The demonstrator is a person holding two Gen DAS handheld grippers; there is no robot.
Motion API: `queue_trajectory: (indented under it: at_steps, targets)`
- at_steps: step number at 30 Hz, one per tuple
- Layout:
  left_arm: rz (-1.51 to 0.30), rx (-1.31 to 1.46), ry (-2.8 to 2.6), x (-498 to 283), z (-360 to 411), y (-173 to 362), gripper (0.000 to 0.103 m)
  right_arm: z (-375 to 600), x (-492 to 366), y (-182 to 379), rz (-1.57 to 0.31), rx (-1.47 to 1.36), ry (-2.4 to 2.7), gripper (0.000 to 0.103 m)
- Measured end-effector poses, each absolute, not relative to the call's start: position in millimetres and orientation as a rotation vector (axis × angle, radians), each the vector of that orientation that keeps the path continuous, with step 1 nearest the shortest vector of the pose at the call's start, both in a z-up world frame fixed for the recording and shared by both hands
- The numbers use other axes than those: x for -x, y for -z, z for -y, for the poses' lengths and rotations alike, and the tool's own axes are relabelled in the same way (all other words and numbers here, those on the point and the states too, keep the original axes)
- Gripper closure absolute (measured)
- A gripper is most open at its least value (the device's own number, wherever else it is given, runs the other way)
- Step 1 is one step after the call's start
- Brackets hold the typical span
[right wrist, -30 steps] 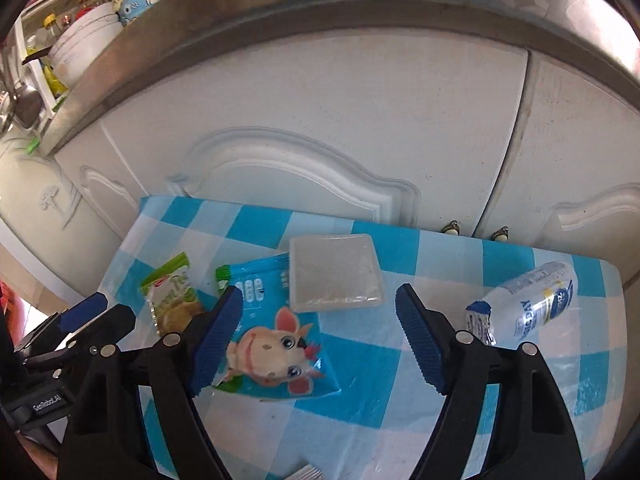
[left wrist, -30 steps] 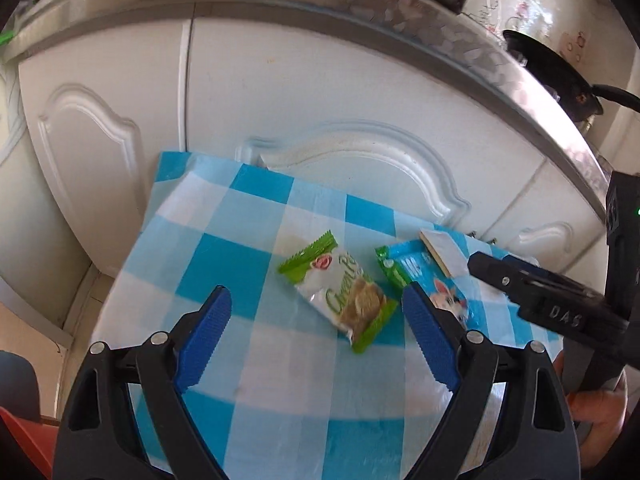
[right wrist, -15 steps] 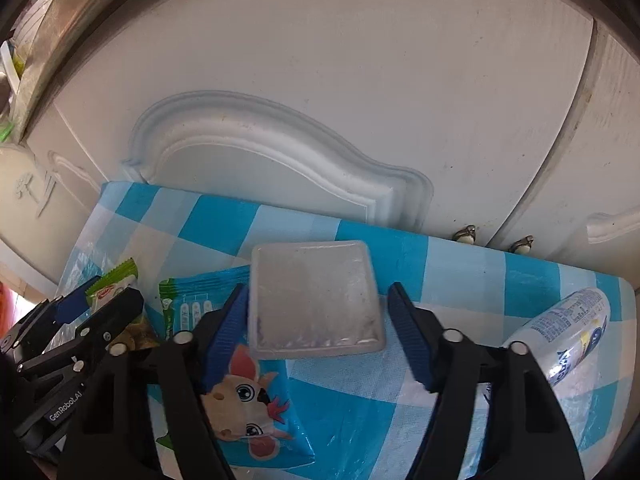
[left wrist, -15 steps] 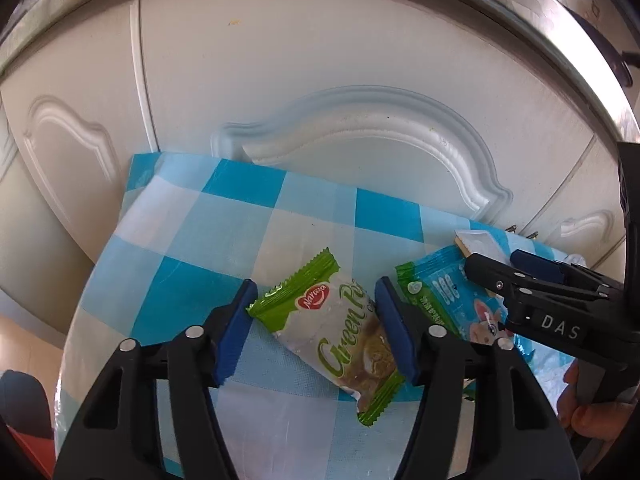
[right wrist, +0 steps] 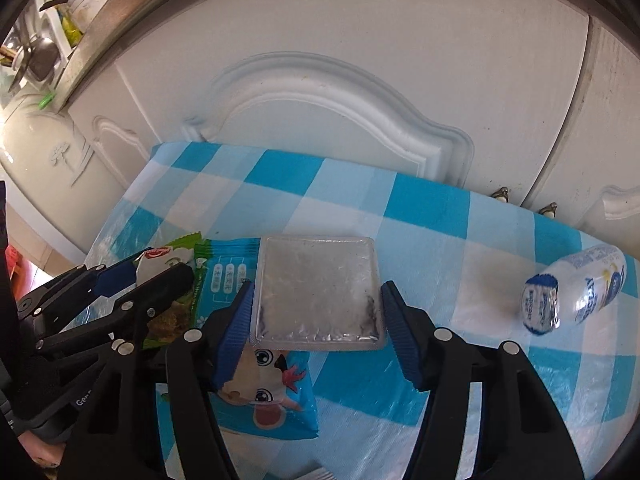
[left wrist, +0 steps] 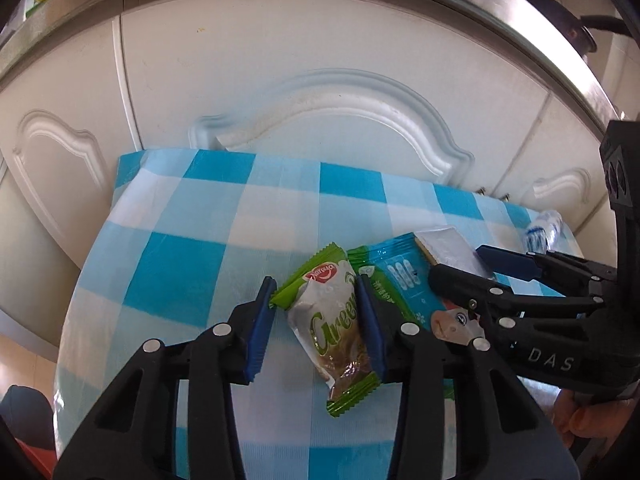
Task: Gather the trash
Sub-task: 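Grasp the green snack wrapper with the left gripper while the right gripper grasps the foil tray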
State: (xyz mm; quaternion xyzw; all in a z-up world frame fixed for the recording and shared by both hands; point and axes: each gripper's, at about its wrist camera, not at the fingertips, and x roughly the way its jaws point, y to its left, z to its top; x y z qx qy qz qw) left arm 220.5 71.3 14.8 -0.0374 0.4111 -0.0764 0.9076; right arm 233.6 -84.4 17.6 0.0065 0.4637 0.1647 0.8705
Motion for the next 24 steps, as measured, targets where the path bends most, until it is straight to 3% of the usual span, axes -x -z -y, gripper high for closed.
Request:
queue_trajectory:
  at_steps: [11, 24]
  targets:
    - [-0.872, 0.091, 0.253, -152, -89, -14, 0.067, 74, -153, -20, -0.986, 0.012, -0.397, 0.04]
    - [-0.842, 0.252, 0.257, -90, -147, -18, 0.073, 91, -79, -37, -0.881, -0.204, -0.345, 0.04]
